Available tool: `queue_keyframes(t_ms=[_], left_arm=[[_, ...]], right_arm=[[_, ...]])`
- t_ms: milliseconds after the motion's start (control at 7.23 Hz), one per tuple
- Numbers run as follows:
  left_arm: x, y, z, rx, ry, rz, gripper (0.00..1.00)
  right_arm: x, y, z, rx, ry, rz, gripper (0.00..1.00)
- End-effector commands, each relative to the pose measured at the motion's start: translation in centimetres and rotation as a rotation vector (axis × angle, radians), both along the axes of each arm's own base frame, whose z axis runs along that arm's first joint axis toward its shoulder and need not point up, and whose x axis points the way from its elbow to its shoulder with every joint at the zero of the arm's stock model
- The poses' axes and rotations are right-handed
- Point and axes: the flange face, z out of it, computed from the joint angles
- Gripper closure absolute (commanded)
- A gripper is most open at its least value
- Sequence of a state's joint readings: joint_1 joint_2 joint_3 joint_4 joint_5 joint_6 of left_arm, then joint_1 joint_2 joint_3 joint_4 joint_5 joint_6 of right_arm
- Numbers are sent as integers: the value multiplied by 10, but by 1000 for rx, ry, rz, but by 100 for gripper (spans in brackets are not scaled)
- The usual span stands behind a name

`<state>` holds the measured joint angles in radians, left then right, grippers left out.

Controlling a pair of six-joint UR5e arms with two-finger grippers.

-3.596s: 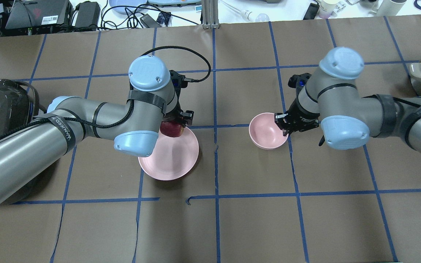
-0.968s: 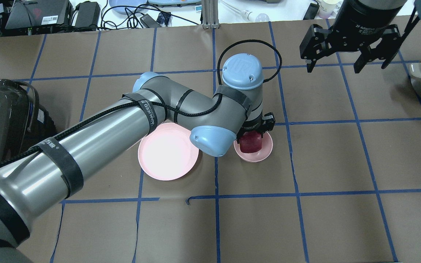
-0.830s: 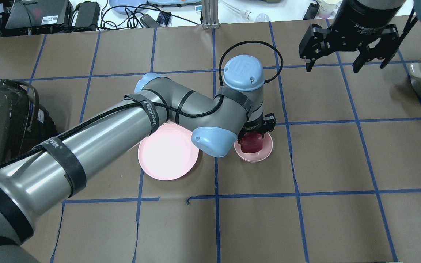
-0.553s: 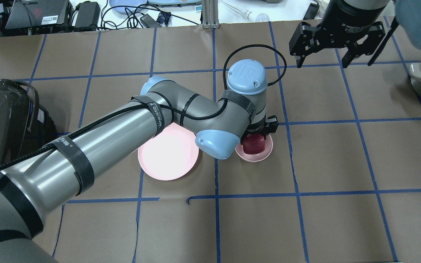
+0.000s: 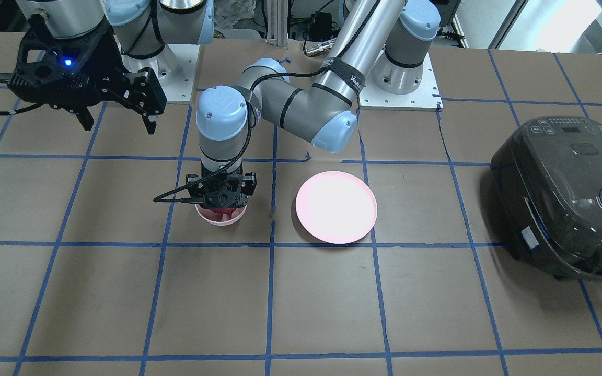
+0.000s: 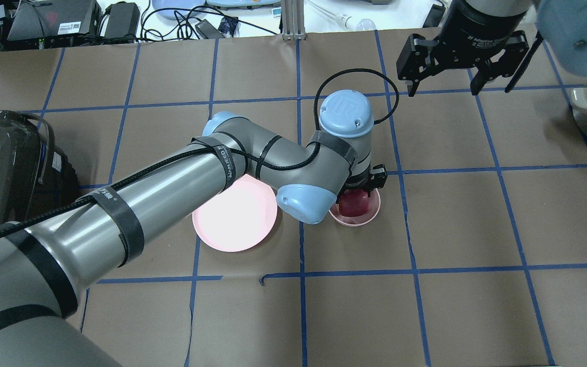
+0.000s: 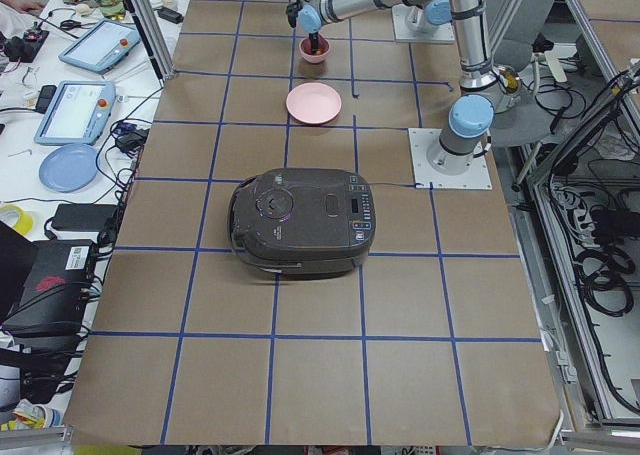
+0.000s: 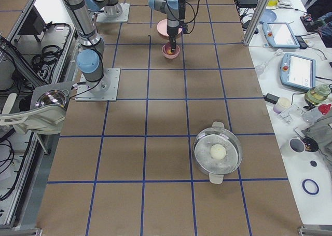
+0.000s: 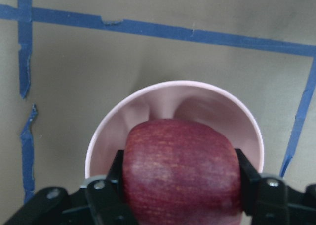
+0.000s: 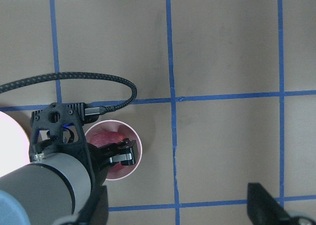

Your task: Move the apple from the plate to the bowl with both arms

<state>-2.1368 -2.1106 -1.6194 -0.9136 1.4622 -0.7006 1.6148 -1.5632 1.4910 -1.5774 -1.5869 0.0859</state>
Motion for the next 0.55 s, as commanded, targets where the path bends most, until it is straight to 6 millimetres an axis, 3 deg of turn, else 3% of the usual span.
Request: queue_keyframes(t_ms=[0,277,415], left_arm=[[0,-1,-2,-24,13,-21,0],[3,-5,21,-61,33,-36,0],[14,-13,34,-85,41,-57,0]], right_arm=[[-1,-1,0,-2,-14,-14,0],[-2,-5,4,-40,-24,-89,0],[-3,-6,4,-48,-23,-90,0]])
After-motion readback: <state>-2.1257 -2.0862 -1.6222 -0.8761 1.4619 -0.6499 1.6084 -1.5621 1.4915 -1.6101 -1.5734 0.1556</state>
